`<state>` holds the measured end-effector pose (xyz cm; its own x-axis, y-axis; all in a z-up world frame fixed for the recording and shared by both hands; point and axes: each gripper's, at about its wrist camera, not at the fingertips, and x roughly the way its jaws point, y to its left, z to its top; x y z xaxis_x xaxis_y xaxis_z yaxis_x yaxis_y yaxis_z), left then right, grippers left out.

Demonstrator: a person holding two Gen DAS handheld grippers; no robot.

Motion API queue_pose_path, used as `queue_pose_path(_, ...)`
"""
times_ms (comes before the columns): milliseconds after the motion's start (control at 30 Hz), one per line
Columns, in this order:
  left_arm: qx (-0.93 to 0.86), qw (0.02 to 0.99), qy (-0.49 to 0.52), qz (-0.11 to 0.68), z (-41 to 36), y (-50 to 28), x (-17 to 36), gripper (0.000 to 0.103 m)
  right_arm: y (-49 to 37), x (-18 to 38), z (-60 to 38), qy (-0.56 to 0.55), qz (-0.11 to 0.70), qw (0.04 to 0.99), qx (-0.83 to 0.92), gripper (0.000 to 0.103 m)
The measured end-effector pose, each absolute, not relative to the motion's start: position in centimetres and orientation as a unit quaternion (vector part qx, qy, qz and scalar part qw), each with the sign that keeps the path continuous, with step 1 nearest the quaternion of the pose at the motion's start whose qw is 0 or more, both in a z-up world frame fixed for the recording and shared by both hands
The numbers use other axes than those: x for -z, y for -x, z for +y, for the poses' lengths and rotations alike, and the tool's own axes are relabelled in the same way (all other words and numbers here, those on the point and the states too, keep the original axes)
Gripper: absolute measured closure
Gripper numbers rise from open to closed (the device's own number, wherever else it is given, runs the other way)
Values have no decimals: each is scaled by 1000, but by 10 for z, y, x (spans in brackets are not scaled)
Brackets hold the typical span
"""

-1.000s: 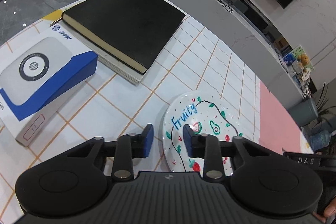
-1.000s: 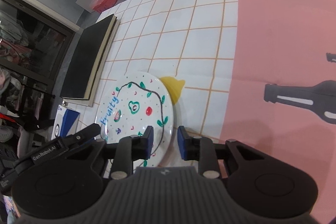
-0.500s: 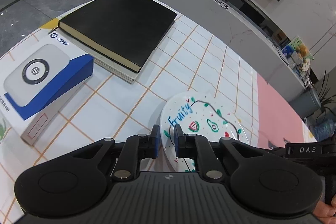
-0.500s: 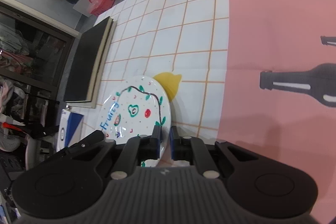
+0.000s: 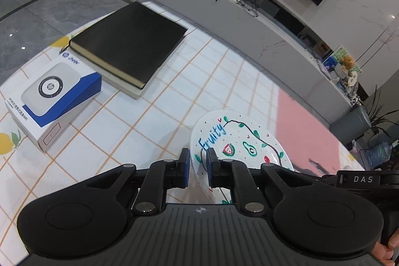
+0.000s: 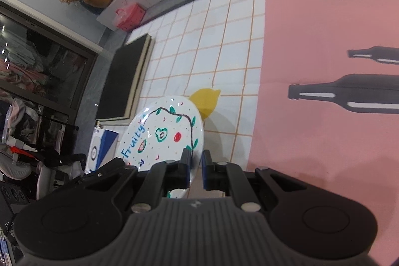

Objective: Organize plates and bowls

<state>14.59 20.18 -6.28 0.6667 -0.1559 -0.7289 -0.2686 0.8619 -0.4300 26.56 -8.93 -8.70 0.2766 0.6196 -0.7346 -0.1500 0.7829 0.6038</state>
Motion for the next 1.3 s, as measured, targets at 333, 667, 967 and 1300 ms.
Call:
queue_pose_path(333,-9,884,242,400,149,-119,19,88,-220,49,-153,-250,511,784,-247,96)
queue_pose_path(667,39,892,212,397,63,-87,-11,88,-158,31,-250,-285,484,799,-214,96)
queue_pose_path(967,103,880,167,434,-34,-71,6,88,-100,49,-353,-327,478,802,-148,96)
queue_pose_path(1300,122,848,150,493,-76,-41,50,88,-47,91,-394,-338,504,789,-101,96)
